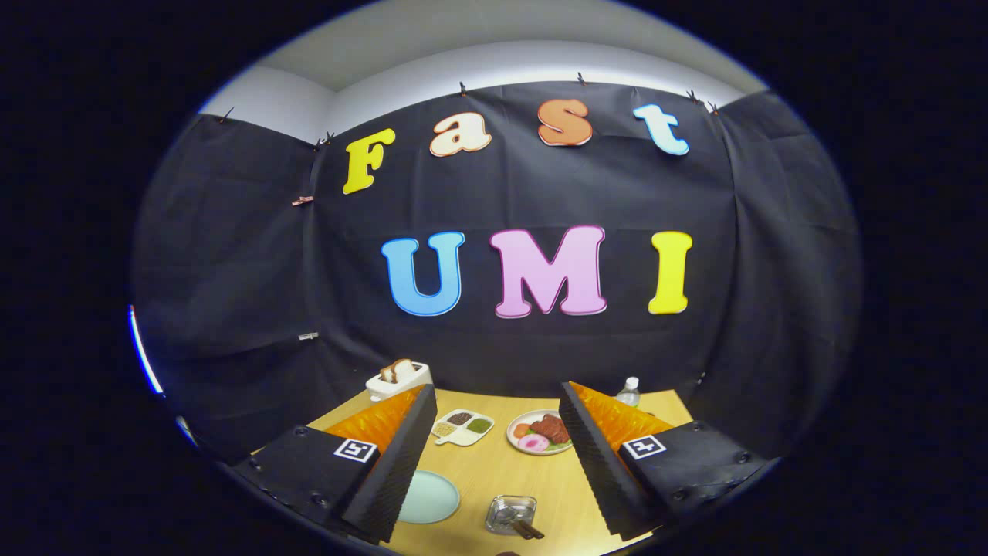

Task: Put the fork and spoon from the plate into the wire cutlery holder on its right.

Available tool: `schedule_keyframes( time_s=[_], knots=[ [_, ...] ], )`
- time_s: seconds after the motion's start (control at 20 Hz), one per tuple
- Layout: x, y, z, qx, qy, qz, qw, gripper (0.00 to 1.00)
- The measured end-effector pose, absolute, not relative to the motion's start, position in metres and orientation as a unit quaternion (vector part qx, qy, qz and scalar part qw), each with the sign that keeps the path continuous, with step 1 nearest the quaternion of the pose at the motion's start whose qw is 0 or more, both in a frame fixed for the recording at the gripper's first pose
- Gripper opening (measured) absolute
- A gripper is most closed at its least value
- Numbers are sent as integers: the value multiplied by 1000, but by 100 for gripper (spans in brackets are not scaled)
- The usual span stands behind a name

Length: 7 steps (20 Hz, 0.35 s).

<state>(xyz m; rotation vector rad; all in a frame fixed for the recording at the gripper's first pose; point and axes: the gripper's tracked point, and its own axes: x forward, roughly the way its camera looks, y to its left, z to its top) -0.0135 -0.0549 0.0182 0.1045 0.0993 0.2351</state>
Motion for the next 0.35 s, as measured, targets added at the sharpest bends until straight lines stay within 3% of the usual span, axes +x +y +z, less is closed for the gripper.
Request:
schedule_keyframes(
  time_s=[0.35],
  knots=[
    [-3, -75, 9, 51, 53, 123, 990, 99]
  ],
)
